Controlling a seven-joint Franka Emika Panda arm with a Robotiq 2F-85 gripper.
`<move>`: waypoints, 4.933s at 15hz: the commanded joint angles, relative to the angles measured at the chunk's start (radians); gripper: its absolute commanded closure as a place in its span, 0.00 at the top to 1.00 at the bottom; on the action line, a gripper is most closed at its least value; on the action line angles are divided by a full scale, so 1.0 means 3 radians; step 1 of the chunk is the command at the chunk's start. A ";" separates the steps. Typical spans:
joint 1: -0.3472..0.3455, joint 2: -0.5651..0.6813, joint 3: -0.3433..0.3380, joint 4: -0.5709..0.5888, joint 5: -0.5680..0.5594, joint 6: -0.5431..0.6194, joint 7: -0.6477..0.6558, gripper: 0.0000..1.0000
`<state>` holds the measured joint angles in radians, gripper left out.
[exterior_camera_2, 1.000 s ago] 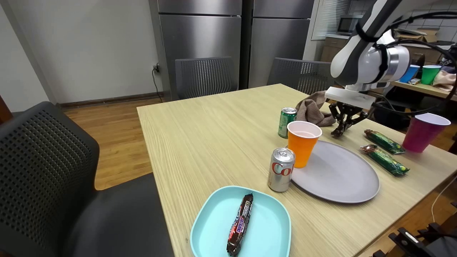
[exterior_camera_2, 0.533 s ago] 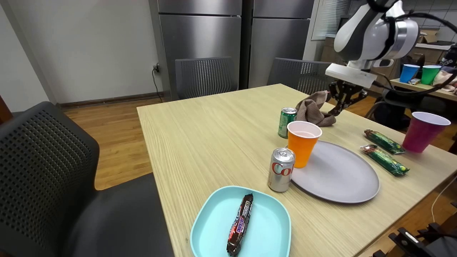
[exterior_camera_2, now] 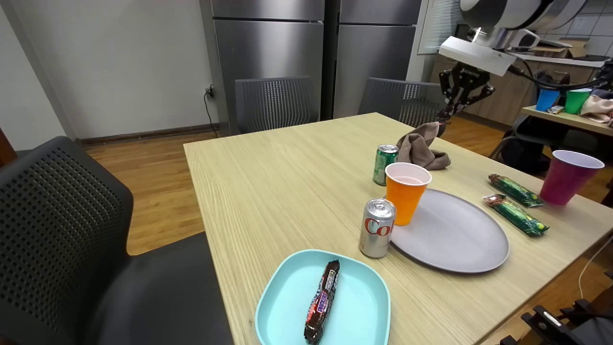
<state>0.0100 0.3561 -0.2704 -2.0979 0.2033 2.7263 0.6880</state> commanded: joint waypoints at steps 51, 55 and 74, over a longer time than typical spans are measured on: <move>0.1191 -0.0218 0.2067 -0.1291 0.0292 0.0470 0.1643 0.03; 0.1217 -0.0026 0.2053 -0.1201 0.0250 0.0581 0.1526 0.03; 0.1315 0.0002 0.1887 -0.1223 0.0236 0.0947 0.1309 0.91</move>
<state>0.3979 0.4033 0.2986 -2.4425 0.2548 3.0075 1.1082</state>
